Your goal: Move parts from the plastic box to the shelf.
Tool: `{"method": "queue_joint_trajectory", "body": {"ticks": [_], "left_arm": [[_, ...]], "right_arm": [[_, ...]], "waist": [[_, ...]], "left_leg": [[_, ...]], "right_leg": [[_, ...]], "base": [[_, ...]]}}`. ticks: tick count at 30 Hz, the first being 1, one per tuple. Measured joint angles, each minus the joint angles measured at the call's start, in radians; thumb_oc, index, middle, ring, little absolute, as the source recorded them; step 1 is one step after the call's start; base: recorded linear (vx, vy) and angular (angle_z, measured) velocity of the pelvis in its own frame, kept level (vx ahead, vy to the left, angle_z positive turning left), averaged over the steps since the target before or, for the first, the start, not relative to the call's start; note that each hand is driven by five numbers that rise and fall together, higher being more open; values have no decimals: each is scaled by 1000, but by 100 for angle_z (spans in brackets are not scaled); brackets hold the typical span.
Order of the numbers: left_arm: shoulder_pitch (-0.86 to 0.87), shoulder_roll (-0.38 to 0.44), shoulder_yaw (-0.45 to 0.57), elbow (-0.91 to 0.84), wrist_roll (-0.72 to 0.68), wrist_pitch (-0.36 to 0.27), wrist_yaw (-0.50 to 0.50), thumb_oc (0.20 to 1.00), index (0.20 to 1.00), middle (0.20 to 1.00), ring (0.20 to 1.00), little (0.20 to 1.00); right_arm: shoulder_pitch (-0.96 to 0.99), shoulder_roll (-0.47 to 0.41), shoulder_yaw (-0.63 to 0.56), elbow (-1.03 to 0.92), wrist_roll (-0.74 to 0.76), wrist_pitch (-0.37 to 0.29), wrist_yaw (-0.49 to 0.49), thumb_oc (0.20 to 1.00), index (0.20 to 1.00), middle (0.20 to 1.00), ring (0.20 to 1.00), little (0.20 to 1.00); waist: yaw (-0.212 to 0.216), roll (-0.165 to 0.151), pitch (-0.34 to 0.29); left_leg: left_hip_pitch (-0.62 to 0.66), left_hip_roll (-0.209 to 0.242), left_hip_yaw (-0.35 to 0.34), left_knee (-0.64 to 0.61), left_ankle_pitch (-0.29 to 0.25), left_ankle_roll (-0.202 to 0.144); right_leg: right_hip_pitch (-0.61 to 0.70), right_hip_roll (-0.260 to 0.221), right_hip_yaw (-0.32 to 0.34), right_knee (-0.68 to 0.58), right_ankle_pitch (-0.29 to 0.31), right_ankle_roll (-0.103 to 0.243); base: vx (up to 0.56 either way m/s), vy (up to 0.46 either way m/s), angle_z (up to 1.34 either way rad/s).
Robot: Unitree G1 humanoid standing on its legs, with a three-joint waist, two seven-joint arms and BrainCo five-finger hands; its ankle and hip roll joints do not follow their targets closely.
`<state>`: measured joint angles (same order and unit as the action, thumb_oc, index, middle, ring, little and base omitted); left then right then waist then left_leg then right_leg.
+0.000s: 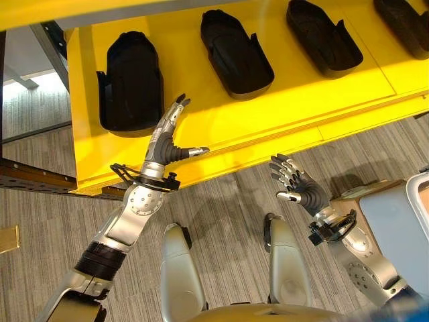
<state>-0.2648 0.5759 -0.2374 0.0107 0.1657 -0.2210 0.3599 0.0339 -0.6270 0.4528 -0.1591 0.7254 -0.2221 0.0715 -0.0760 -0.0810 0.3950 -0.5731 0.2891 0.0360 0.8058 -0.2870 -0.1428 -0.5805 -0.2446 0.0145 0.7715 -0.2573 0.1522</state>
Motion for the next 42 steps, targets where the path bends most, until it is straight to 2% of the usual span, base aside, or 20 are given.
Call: {"method": "queue_joint_trajectory", "body": {"ticks": [11, 21, 36, 38, 42], "left_arm": [[-35, -20, 3, 27, -37, 19, 80, 1000, 1000, 1000, 1000, 1000], [-41, -17, 8, -90, -36, -2, 86, 1000, 1000, 1000, 1000, 1000], [-65, -17, 25, -84, -34, -2, 124, 1000, 1000, 1000, 1000, 1000], [-64, -17, 29, -36, -24, -1, 124, 1000, 1000, 1000, 1000, 1000], [-50, -17, 72, -19, -19, 0, 130, 1000, 1000, 1000, 1000, 1000]], "right_arm": [[-27, 0, 23, 0, 0, -3, -25, 1000, 1000, 1000, 1000, 1000], [-30, 0, 24, 0, 0, -13, -35, 1000, 1000, 1000, 1000, 1000], [-31, 0, 24, 0, -2, -25, -35, 1000, 1000, 1000, 1000, 1000], [-29, 0, 24, 0, -2, -25, -35, 1000, 1000, 1000, 1000, 1000], [-27, 0, 22, 0, -2, -26, -35, 1000, 1000, 1000, 1000, 1000]], "waist": [[-17, -1, 0], [-15, -19, 9], [-16, -18, 12], [-16, -18, 13], [-15, -17, 14]], "left_leg": [[1, 3, 1, 3, 0, 0], [0, 3, 1, 1, 0, 0], [-1, 3, 1, 0, -1, 0], [-1, 3, 1, 0, -1, 0], [-1, 3, 2, 0, -1, 0]], "right_leg": [[0, 2, 1, 2, 0, 0], [-2, 1, 1, 2, 0, 0], [-5, 1, 1, 5, -1, -1], [-5, 1, 1, 5, -1, -1], [-6, 1, 1, 5, -1, -2]], "base": [[0, 0, 0], [0, 0, 0], [0, 0, 0], [0, 0, 0], [0, 0, 0]]}}
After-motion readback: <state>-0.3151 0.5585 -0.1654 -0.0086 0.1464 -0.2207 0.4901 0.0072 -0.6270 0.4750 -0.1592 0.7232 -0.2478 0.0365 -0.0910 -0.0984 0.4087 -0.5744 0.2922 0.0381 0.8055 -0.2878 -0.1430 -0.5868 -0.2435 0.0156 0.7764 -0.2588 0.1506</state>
